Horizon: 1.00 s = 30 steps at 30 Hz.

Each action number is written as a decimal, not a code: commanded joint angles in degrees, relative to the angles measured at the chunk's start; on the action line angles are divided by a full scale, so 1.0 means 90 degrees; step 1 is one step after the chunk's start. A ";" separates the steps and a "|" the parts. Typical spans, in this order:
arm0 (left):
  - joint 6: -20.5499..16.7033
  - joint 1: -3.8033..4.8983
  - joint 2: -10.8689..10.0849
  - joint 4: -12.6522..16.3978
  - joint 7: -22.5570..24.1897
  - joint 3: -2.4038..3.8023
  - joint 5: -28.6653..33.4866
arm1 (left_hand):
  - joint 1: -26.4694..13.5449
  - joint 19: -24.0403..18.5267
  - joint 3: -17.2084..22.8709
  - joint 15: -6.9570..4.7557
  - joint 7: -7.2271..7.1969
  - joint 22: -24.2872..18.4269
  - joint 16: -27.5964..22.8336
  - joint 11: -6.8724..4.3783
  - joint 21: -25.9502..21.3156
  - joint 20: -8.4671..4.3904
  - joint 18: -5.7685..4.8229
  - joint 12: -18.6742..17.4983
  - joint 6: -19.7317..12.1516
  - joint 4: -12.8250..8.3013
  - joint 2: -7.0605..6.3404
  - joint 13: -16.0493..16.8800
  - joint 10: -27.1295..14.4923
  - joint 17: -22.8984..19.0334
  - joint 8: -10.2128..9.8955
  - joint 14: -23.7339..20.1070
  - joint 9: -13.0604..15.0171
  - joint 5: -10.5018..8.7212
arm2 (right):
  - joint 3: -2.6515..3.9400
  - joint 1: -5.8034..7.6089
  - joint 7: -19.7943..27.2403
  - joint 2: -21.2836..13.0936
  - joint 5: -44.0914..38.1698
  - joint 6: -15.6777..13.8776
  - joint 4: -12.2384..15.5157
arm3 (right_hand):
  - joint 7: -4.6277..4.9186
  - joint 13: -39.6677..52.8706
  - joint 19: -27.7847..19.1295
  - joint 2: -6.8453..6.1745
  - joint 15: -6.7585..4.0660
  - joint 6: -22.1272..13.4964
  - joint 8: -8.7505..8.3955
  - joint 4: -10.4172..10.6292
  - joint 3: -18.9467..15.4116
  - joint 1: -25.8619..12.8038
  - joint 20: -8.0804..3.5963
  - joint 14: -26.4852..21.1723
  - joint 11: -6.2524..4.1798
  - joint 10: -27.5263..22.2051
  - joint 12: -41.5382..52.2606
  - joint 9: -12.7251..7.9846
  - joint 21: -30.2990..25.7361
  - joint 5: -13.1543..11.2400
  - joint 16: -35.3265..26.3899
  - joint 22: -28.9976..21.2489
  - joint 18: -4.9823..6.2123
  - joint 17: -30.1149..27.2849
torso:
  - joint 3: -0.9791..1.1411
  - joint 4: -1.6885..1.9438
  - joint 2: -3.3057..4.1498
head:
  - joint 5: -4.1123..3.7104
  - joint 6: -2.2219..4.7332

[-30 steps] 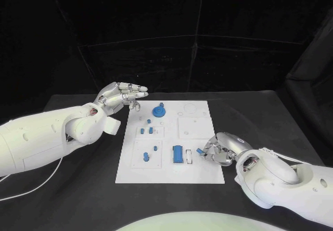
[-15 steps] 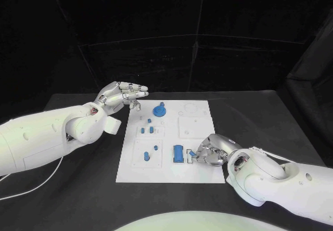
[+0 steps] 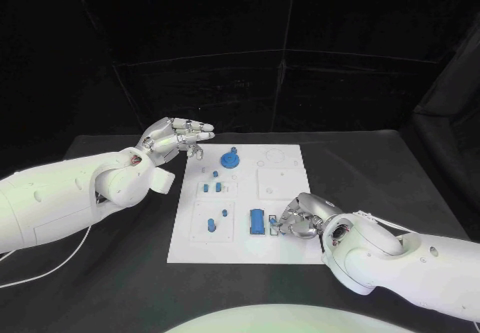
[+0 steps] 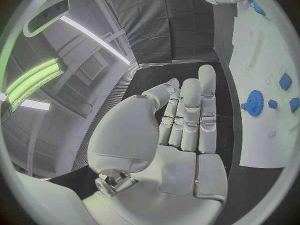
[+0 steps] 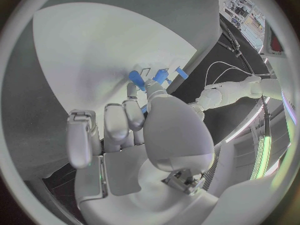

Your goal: Assemble the parts on the task board

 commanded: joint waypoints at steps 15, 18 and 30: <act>0.0066 0.0009 0.0004 0.0025 0.0056 0.0005 0.0026 | -0.0062 -0.0030 -0.0045 0.0008 -0.0024 -0.0011 -0.0007 -0.0010 -0.0043 0.0012 0.0085 0.0024 -0.0013 0.0010 -0.0014 -0.0004 -0.0022 -0.0010 0.0025 -0.0046 -0.0001 0.0030 | 0.0005 0.0009 -0.0284 0.0218 0.0032 -0.0014 -0.0106 | -0.0124 0.0064 0.0668 0.0119 -0.0119 0.0264 0.0155 0.0014 0.0017 0.0042 -0.0119 0.0128 -0.0116 0.0119 0.0073 0.0186 0.0098 0.0112 0.0025 0.1655 -0.0139 0.0020 | 0.0001 0.0001 -0.0003 | 0.0000 -0.0002; 0.0066 0.0010 0.0003 0.0025 0.0055 0.0005 0.0026 | -0.0062 -0.0030 -0.0045 0.0008 -0.0024 -0.0011 -0.0007 -0.0010 -0.0043 0.0012 0.0085 0.0024 -0.0013 0.0010 -0.0014 -0.0004 -0.0022 -0.0010 0.0025 -0.0046 -0.0001 0.0030 | 0.0005 0.0010 -0.0330 0.0215 -0.0010 -0.0016 -0.0112 | -0.0151 0.0088 0.0680 0.0214 -0.0138 0.0291 0.0177 -0.0016 0.0081 0.0121 -0.0138 0.0128 -0.0140 0.0142 0.0100 0.0226 0.0118 0.0132 0.0025 0.1675 -0.0145 0.0023 | 0.0002 0.0001 -0.0007 | 0.0003 -0.0015; 0.0071 0.0010 0.0007 0.0019 0.0050 0.0005 0.0026 | -0.0062 -0.0030 -0.0045 0.0008 -0.0024 -0.0011 -0.0007 -0.0010 -0.0043 0.0012 0.0085 0.0024 -0.0013 0.0010 -0.0014 -0.0004 -0.0022 -0.0010 0.0025 -0.0046 -0.0001 0.0030 | 0.0006 0.0010 -0.0387 0.0228 -0.0104 -0.0096 -0.0125 | -0.0184 0.0145 0.0682 0.0436 -0.0167 0.0328 0.0212 -0.0031 0.0241 0.0205 -0.0172 0.0129 -0.0172 0.0200 0.0165 0.0316 0.0121 0.0205 0.0023 0.1677 -0.0146 0.0025 | 0.0002 -0.0003 -0.0003 | -0.0004 -0.0002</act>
